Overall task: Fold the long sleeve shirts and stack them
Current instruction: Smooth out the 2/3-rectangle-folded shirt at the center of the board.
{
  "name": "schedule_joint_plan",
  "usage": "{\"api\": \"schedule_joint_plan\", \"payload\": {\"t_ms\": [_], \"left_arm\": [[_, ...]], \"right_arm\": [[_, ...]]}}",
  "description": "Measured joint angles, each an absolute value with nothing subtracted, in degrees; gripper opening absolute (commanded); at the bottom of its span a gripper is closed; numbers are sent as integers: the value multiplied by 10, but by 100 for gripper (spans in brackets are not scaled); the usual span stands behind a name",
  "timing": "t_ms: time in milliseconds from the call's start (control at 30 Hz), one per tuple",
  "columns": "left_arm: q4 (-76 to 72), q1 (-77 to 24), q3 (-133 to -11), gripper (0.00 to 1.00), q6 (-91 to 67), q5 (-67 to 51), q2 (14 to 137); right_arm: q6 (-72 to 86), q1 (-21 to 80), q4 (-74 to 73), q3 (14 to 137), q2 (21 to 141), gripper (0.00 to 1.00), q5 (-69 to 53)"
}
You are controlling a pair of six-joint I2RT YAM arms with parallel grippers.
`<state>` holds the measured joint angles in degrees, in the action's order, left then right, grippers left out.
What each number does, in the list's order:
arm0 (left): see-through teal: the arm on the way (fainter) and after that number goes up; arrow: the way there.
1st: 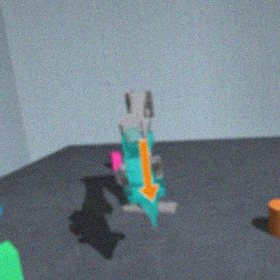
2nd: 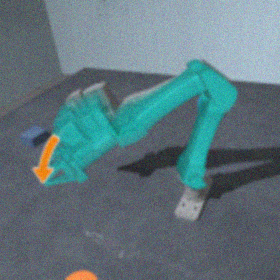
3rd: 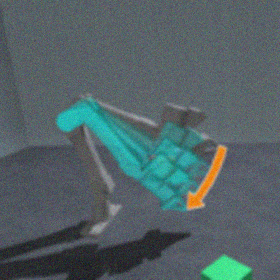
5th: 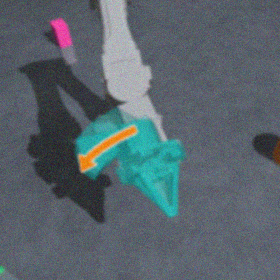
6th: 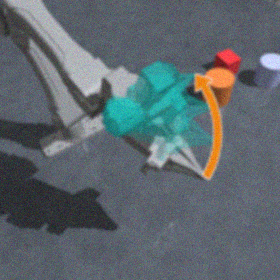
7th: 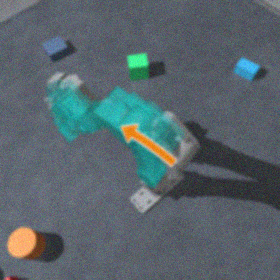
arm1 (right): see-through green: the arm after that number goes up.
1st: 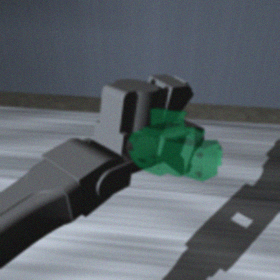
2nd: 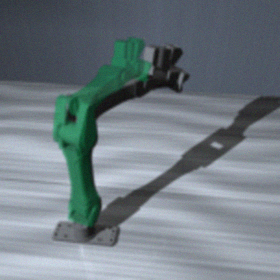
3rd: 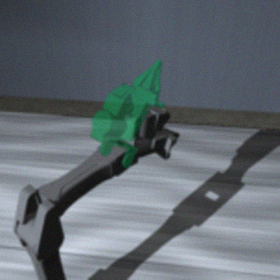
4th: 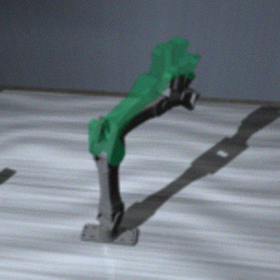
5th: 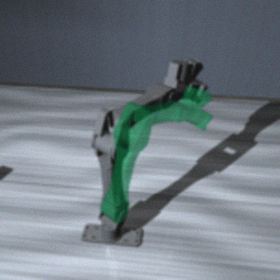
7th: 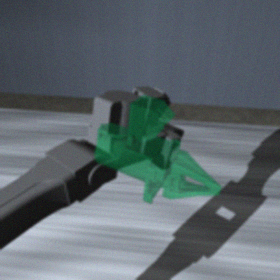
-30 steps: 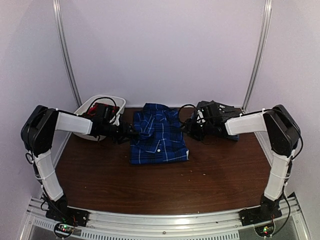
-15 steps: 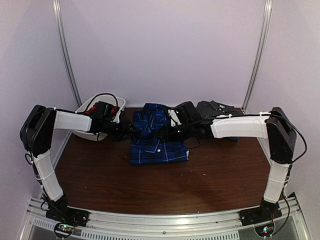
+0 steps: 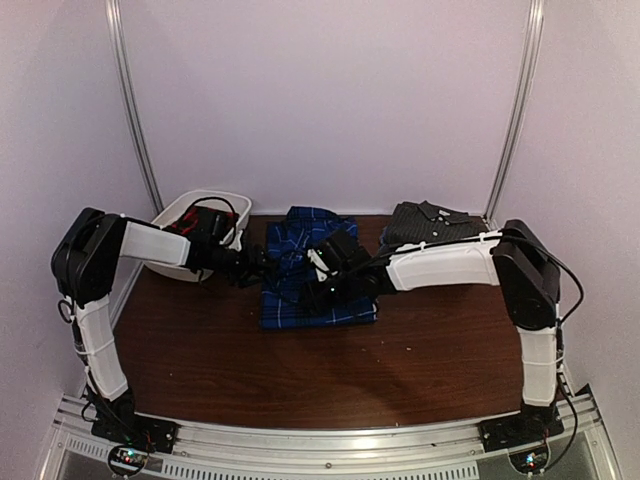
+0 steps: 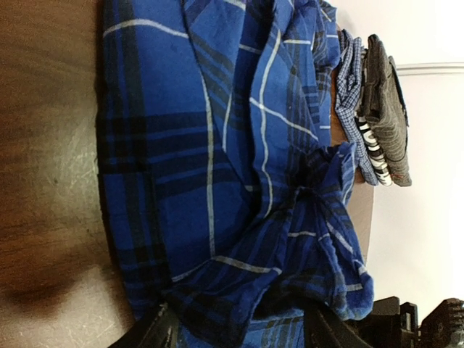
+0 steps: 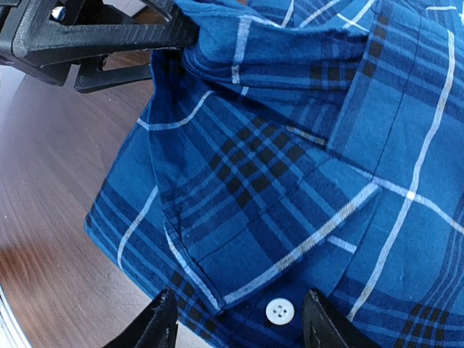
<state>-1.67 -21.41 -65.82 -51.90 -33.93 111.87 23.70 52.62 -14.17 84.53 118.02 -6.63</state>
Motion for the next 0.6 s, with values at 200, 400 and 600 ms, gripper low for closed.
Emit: {"api": "schedule_joint_plan", "payload": {"t_ms": [200,400,600], "left_arm": [[-17,-214,-674,58,-520,-346,1120],[-14,-214,-679,58,-519,-348,1121],[1,-214,-689,64,-503,-344,1121]], "right_arm": [[238,526,-144,888,1211,52,-71],[256,517,-143,909,1234,33,-88],[301,473,-127,925,1240,19,-121]]}}
